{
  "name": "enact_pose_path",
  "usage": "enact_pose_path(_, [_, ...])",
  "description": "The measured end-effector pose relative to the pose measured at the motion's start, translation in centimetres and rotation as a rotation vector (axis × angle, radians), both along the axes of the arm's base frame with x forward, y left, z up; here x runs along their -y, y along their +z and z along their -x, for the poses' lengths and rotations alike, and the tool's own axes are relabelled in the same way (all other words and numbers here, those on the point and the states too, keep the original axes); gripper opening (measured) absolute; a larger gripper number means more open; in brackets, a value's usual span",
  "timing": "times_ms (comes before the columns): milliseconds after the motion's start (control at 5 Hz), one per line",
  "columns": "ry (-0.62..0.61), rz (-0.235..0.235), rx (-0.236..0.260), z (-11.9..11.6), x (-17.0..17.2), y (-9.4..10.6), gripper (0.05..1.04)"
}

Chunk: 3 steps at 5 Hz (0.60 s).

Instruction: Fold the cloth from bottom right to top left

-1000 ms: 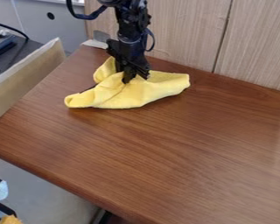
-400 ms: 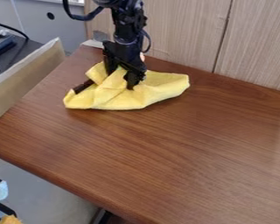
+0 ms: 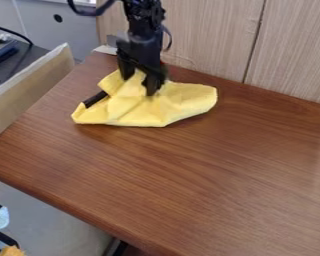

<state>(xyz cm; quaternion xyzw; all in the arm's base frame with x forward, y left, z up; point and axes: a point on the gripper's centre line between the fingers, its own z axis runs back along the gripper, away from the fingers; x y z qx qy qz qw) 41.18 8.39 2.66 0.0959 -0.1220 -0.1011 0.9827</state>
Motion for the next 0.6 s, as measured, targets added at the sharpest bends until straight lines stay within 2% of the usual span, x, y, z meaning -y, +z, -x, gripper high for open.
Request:
enact_pose_path(200, [0.000, 0.027, 0.031, 0.2, 0.3, 1.7, 1.001])
enact_pose_path(600, [0.013, 0.086, 0.132, 2.7, -0.1, 7.5, 1.001])
